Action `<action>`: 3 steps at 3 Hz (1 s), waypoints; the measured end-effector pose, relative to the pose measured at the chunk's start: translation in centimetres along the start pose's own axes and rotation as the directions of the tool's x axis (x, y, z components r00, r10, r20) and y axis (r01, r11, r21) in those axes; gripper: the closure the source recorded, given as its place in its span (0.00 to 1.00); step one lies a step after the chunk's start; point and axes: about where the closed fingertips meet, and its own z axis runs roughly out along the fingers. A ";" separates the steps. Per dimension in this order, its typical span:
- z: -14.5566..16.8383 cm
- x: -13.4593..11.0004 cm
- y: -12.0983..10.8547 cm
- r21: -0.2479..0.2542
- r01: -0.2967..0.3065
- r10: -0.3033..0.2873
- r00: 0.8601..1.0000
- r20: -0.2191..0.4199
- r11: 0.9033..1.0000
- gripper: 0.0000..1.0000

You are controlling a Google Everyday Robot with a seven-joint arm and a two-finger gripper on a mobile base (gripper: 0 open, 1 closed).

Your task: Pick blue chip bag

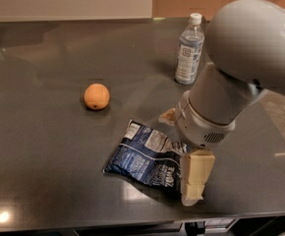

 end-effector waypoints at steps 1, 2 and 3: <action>0.7 0.2 -0.2 -0.031 -0.015 0.015 1.000 -0.022 0.999 0.00; 1.3 0.4 -0.4 -0.051 -0.045 0.042 0.998 -0.050 0.998 0.17; 1.4 0.6 -0.6 -0.054 -0.070 0.066 0.995 -0.070 0.996 0.41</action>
Offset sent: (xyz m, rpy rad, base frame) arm 0.0078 -0.0018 -0.0226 -0.0949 0.0948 -0.0603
